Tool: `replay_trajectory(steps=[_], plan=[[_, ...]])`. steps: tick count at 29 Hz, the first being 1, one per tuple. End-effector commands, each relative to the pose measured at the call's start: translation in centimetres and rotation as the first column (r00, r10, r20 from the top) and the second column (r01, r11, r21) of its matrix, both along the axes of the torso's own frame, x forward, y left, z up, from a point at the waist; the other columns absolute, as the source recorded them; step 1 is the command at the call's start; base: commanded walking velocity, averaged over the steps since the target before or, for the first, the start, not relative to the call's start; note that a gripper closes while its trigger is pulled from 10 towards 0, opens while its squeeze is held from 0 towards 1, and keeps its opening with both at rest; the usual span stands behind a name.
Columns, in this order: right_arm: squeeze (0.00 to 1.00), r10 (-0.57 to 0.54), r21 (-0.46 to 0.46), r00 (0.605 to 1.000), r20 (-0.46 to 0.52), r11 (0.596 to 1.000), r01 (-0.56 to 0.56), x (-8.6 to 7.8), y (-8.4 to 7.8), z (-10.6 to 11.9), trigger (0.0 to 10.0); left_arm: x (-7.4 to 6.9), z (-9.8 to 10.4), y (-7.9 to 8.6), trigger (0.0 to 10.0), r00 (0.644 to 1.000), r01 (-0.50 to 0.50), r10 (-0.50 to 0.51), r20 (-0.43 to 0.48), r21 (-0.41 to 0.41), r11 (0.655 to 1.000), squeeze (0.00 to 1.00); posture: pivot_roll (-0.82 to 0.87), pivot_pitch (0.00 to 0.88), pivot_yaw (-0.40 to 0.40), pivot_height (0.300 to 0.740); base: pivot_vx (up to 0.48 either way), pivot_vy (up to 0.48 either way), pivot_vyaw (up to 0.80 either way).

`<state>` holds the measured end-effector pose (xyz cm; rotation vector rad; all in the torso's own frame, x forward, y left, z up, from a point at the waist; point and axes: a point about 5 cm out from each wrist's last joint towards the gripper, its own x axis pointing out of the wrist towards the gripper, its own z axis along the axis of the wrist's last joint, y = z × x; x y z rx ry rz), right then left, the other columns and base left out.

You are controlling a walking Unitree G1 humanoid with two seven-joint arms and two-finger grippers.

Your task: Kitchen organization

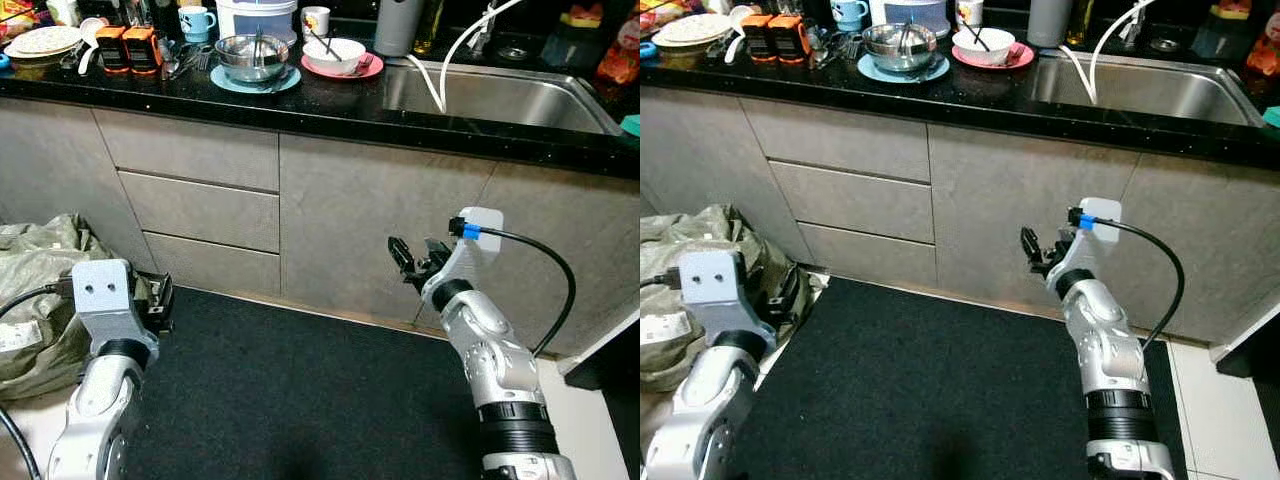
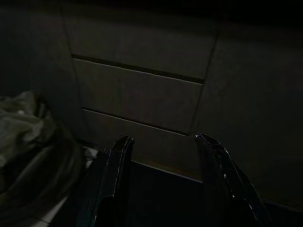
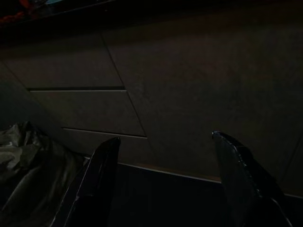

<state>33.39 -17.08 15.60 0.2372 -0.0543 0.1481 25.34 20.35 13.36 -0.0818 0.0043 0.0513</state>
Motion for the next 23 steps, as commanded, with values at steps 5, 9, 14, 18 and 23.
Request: replay_trajectory(steps=[5,9,14,18,23], plan=[[0.0,0.019,0.018,1.0,-0.003,1.0,-0.019,0.1,0.8,-0.4,10.0,0.1,-0.3,0.2,10.0,1.0,-0.015,0.015,-0.018,-0.007,1.0,0.0,0.07,0.031,0.016,0.74,0.351,0.0,0.0],[0.0,0.061,0.021,0.998,0.007,0.998,-0.061,0.2,1.6,-0.2,10.0,0.1,-0.3,0.4,10.0,1.0,-0.011,0.011,-0.017,0.002,1.0,0.0,0.08,0.032,0.019,0.74,0.351,0.0,0.0],[0.0,0.141,0.058,0.989,0.037,0.988,-0.143,0.0,2.6,0.6,10.0,0.0,-0.3,0.4,10.0,1.0,-0.011,0.011,-0.019,0.005,1.0,0.0,0.08,0.033,0.021,0.74,0.352,0.0,0.0],[0.0,0.221,0.095,0.972,0.081,0.969,-0.228,-0.3,3.7,1.6,10.0,-0.1,-0.2,0.4,10.0,1.0,-0.013,0.013,-0.019,0.008,1.0,0.0,0.08,0.032,0.023,0.74,0.356,0.0,0.0],[0.0,0.328,0.132,0.932,0.153,0.928,-0.348,-0.7,5.5,3.6,10.0,-0.2,-0.2,0.7,10.0,1.0,-0.019,0.02,-0.019,0.014,1.0,0.0,0.08,0.032,0.021,0.74,0.36,0.0,0.0]])
